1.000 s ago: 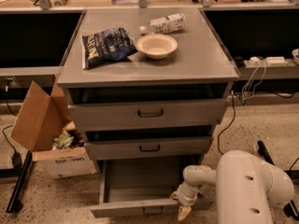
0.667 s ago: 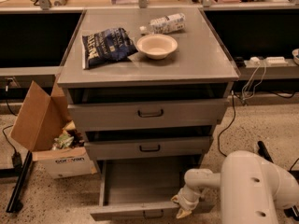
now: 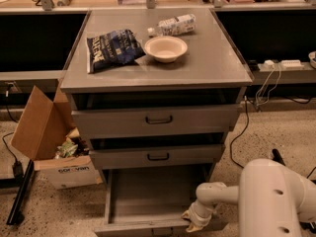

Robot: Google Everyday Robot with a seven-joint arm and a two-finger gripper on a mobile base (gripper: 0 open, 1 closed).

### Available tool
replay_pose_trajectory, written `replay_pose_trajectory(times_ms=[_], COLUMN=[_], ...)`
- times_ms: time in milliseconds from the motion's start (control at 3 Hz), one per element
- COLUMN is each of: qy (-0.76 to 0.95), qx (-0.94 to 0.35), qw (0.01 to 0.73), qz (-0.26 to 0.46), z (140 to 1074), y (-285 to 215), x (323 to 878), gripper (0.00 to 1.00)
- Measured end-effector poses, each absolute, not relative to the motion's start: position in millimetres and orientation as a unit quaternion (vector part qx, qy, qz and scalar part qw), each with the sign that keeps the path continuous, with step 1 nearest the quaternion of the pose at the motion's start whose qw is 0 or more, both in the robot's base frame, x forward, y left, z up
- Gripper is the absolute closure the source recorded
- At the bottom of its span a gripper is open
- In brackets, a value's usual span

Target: Open bottom drawer

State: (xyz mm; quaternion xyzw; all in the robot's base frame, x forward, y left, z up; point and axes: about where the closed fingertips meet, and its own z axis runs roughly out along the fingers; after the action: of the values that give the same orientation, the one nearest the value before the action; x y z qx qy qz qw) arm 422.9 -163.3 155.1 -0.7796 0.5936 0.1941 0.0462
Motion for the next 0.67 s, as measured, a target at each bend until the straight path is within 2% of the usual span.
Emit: replay_pose_trajectory(times_ms=[333, 667], qy=[0.592, 0.592], qx=[-0.781, -0.781], qw=[0.049, 0.049], qz=[0.193, 0.193], z=[158.8, 158.8], y=[-161.9, -161.8], x=[416.8, 416.7], gripper=[1.00, 0.78])
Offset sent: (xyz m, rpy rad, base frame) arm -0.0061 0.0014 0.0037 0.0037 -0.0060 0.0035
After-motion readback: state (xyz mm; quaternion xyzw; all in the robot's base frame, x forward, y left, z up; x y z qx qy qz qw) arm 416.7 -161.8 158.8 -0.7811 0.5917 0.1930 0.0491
